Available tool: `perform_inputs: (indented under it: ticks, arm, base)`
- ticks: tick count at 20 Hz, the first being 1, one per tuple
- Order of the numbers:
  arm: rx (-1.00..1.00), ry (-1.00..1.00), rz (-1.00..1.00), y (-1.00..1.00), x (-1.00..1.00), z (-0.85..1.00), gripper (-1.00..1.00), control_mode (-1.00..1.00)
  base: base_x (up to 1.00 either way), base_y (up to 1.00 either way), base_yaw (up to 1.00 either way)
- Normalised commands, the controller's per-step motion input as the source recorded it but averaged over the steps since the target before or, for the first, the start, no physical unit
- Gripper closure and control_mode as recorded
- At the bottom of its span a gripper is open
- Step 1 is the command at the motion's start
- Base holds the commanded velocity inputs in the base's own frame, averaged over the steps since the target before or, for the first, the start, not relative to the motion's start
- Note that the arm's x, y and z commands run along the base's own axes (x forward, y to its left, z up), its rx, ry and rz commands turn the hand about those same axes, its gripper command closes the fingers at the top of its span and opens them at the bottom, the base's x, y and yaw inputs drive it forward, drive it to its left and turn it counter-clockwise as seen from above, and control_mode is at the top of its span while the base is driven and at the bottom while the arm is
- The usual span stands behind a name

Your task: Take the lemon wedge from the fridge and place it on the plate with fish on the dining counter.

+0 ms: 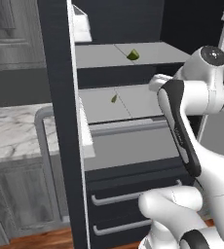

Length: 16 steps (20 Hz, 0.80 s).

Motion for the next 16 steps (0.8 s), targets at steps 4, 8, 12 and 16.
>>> perform_inputs:
  ticks: [4, 8, 12, 16]
  arm:
    - [0.0, 0.0, 0.0, 0.0, 0.0, 0.0, -1.0, 1.0]
    - [0.0, 0.0, 0.0, 0.0, 0.0, 0.0, -1.0, 1.0]
    - [0.0, -0.03, -0.01, 0.01, -0.24, 0.25, -1.0, -1.0]
    - [0.01, -0.1, 0.08, 0.11, -0.28, 0.91, -1.0, -1.0]
  base:
    - [1.0, 0.0, -0.09]
    - [0.86, 0.0, -0.13]
    - [-0.1, 0.06, -0.07]
    - [0.0, 0.0, 0.0]
